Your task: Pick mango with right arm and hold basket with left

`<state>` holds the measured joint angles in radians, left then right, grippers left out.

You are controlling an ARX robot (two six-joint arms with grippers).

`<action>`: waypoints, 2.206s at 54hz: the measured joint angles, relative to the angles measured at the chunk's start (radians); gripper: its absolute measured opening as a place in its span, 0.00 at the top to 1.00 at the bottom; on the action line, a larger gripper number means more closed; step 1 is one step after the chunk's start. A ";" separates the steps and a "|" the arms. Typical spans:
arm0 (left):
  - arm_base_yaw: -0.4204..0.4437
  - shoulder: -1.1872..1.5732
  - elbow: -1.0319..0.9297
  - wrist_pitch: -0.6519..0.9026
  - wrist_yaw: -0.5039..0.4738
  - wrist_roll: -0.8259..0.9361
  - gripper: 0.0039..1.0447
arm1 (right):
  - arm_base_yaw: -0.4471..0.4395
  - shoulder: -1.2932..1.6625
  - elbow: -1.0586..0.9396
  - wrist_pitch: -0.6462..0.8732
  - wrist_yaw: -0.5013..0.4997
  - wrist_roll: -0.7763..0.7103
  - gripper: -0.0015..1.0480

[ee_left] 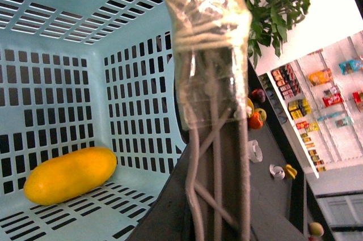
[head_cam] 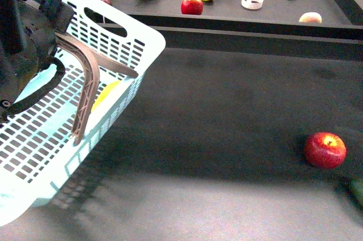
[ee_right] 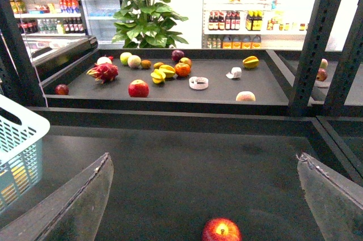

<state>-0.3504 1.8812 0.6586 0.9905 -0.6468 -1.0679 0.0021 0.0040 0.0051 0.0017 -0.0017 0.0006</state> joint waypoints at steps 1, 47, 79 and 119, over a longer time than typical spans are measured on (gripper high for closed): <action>0.007 0.009 0.008 -0.009 0.000 -0.034 0.92 | 0.000 0.000 0.000 0.000 0.000 0.000 0.08; 0.158 0.294 0.337 -0.138 0.026 -0.354 0.92 | 0.000 0.000 0.000 0.000 0.000 0.000 0.08; 0.145 0.257 0.300 -0.187 0.056 -0.374 0.54 | 0.000 0.000 0.000 0.000 0.000 0.000 0.08; 0.266 -0.401 -0.466 0.084 0.095 0.001 0.05 | 0.000 0.000 0.000 0.000 0.000 0.000 0.08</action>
<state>-0.0845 1.4803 0.1928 1.0740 -0.5514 -1.0672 0.0021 0.0040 0.0051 0.0017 -0.0017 0.0006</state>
